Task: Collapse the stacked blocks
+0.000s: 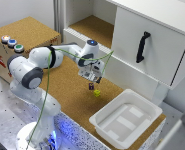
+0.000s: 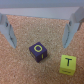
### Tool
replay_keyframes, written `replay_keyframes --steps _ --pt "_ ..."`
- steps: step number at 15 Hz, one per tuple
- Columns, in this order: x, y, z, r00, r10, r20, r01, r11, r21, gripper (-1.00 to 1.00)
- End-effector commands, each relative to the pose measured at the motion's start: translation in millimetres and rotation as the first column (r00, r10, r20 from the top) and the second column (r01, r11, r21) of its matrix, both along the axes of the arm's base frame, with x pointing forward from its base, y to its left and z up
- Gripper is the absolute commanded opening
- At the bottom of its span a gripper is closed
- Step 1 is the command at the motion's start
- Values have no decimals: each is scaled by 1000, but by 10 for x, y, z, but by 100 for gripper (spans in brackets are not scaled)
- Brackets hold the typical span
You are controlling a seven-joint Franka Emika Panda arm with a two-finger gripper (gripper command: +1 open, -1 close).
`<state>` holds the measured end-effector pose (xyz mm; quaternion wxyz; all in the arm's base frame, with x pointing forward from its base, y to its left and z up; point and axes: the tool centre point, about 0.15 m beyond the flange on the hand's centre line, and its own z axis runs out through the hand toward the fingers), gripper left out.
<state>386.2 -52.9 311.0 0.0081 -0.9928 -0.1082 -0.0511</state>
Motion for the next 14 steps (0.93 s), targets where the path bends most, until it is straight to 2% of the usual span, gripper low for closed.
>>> replay_keyframes --steps 1,12,13,14 --pt "-55 -9 -28 999 -13 36 14 999 -48 100" --pt "-55 -9 -28 999 -13 36 14 999 -48 100" --pt "17 -42 9 1000 -2 5 2 1000 2 100" --pt "70 -187 80 1000 -12 29 12 1000 11 100"
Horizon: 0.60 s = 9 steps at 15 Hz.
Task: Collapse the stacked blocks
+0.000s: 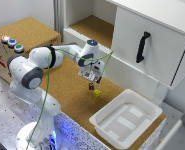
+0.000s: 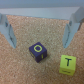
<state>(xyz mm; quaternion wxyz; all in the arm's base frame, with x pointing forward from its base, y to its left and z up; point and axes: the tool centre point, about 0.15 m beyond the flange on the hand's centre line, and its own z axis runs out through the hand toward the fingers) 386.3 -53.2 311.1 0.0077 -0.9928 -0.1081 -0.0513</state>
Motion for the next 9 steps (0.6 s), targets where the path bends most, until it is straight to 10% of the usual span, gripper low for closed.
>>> replay_keyframes --steps 1,9 --pt "102 -304 101 999 -25 39 25 1000 16 100" --pt "277 -1760 625 952 -289 105 287 957 34 100"
